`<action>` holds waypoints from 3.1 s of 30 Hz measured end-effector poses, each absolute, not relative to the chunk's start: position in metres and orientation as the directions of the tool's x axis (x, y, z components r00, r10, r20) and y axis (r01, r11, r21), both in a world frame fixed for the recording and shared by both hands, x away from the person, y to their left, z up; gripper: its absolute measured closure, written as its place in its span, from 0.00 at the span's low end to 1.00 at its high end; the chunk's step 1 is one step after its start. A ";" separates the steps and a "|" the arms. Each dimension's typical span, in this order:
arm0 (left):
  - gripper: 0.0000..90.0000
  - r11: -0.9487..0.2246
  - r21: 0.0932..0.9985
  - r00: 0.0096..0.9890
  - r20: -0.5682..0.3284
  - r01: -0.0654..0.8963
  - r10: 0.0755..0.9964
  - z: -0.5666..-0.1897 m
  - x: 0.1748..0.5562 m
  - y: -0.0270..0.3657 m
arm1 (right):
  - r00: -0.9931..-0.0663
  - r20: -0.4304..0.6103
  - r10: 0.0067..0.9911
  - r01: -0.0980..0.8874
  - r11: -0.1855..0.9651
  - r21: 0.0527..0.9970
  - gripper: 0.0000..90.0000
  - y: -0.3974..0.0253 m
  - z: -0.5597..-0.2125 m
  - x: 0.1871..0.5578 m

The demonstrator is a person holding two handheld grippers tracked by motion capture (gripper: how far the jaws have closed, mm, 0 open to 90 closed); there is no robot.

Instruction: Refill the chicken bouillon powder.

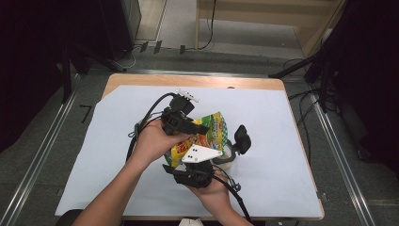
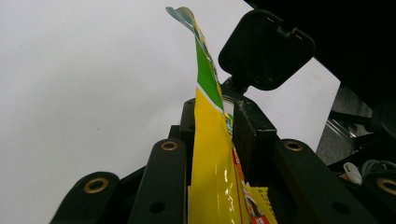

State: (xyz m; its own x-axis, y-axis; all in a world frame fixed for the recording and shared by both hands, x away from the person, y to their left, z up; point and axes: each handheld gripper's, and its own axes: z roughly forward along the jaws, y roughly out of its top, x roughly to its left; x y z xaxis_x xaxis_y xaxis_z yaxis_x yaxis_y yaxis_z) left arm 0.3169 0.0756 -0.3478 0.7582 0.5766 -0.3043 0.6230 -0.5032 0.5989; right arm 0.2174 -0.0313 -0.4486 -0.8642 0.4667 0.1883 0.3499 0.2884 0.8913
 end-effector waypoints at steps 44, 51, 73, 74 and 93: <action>0.83 -0.515 0.600 0.767 -0.291 0.612 0.572 -0.342 0.312 0.067 | -0.858 0.205 0.472 0.356 0.257 0.898 0.72 -0.034 -0.448 0.214; 0.83 -0.522 0.600 0.771 -0.281 0.606 0.571 -0.341 0.310 0.065 | -0.857 0.203 0.473 0.357 0.260 0.897 0.72 -0.034 -0.450 0.215; 0.85 -0.505 0.602 0.763 -0.308 0.618 0.568 -0.339 0.314 0.069 | -0.856 0.221 0.468 0.371 0.258 0.892 0.72 -0.035 -0.444 0.215; 0.85 -0.504 0.603 0.763 -0.307 0.618 0.569 -0.339 0.314 0.070 | -0.857 0.220 0.466 0.370 0.260 0.892 0.72 -0.034 -0.443 0.215; 0.85 -0.499 0.618 0.766 -0.288 0.607 0.575 -0.338 0.315 0.071 | -0.858 0.208 0.469 0.363 0.268 0.893 0.72 -0.033 -0.441 0.219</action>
State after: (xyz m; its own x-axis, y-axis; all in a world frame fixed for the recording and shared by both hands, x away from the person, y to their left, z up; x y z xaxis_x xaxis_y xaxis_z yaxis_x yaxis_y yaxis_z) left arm 0.3149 0.0709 -0.3377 0.7658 0.5752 -0.2876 0.6071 -0.4991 0.6183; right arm 0.2191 -0.0334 -0.4415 -0.8582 0.4693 0.2080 0.3627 0.2675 0.8927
